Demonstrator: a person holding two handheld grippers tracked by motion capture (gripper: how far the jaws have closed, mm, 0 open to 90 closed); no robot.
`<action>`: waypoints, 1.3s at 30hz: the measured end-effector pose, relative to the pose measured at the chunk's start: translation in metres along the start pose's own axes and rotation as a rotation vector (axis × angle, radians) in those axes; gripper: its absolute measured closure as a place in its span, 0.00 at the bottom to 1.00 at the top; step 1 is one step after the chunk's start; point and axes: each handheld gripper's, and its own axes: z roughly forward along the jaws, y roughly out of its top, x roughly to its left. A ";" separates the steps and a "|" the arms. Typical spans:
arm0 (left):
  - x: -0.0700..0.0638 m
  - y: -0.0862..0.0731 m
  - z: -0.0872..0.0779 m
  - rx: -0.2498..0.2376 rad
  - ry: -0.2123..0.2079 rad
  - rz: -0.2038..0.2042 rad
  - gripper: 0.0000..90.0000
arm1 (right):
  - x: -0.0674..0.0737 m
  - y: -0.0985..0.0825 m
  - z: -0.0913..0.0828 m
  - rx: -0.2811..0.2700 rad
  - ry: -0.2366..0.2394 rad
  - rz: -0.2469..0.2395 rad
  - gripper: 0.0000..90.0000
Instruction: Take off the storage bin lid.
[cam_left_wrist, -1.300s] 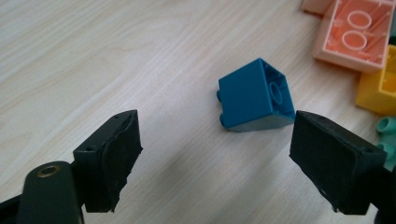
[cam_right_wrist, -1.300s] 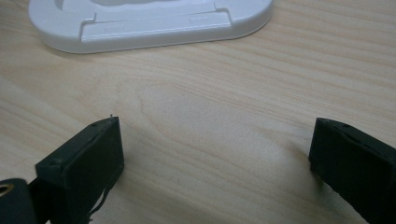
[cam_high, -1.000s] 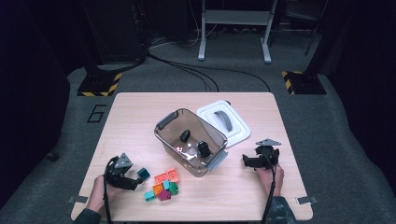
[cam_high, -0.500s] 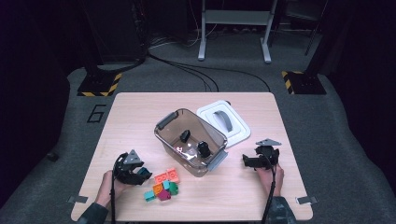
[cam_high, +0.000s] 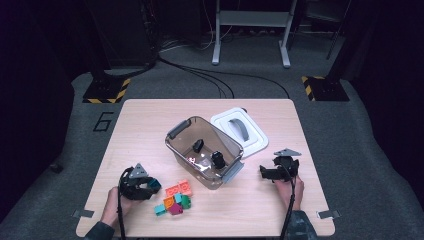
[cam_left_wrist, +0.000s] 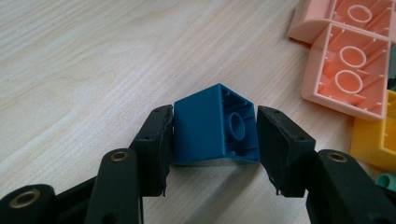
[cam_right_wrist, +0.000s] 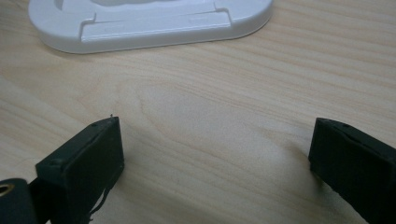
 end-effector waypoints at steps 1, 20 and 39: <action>0.000 0.000 0.000 -0.002 -0.001 0.001 0.53 | 0.000 0.000 0.000 0.000 0.000 0.000 0.03; 0.013 0.032 -0.026 -0.082 -0.029 -0.014 0.53 | 0.000 0.000 0.000 0.000 0.000 0.000 0.03; 0.026 0.082 -0.052 -0.120 -0.024 0.006 0.53 | 0.000 0.000 0.000 -0.001 0.000 0.000 0.03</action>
